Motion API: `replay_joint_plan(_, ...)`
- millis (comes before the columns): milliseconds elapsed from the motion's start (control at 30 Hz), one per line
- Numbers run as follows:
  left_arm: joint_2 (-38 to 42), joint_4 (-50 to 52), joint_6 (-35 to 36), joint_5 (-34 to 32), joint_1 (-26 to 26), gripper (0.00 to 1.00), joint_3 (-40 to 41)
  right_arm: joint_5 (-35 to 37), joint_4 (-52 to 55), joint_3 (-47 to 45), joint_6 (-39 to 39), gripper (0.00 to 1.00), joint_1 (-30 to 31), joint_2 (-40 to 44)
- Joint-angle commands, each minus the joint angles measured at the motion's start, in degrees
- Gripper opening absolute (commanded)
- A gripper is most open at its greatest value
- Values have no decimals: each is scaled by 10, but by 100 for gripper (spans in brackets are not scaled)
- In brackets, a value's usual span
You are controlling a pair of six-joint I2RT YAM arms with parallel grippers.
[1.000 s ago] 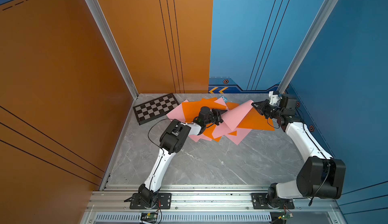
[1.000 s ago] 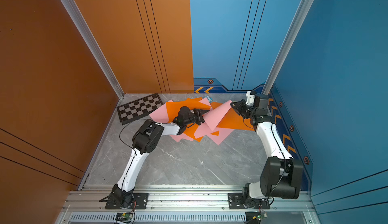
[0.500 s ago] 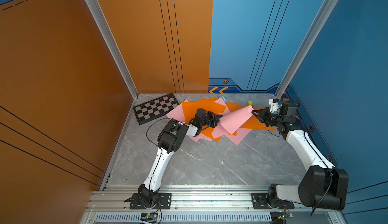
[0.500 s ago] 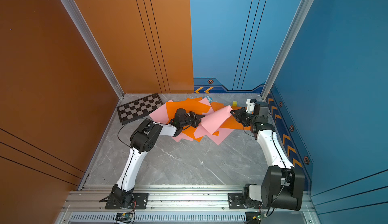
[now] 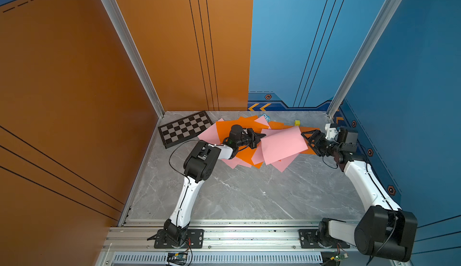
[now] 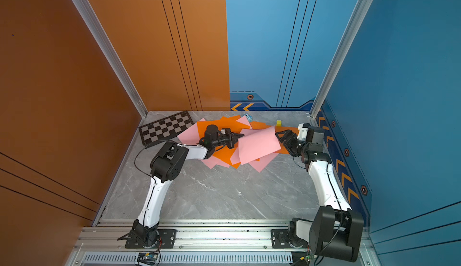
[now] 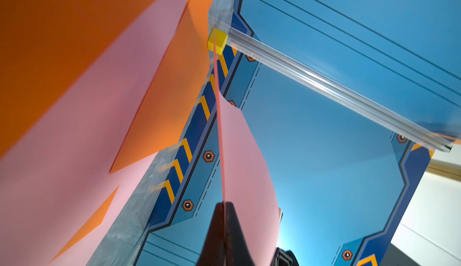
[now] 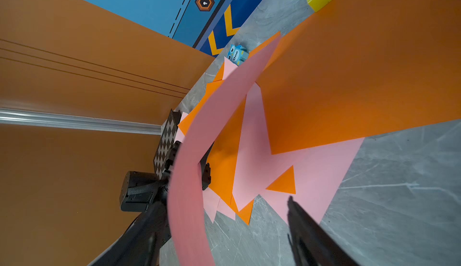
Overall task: Sort the scattered colored papers by color
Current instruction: Pick up the colored paper.
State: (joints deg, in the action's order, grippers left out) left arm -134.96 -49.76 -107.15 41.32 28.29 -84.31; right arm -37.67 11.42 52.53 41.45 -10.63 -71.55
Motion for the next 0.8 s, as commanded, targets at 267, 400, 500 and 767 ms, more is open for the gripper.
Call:
replay_joint_plan(267, 98, 241, 362, 70, 9, 0, 15, 3, 22, 7, -1, 100, -21, -7)
replay_joint_plan(400, 125, 418, 541, 20, 26, 0, -28, -17, 17, 7, -4, 100, -14, -19)
replay_joint_plan(500, 142, 646, 729, -81, 52, 0, -108, -36, 6, 6, -1, 100, -7, -29)
replay_joint_plan(767, 216, 801, 877, -206, 86, 0, -179, -82, -119, -35, 39, 100, 25, -57)
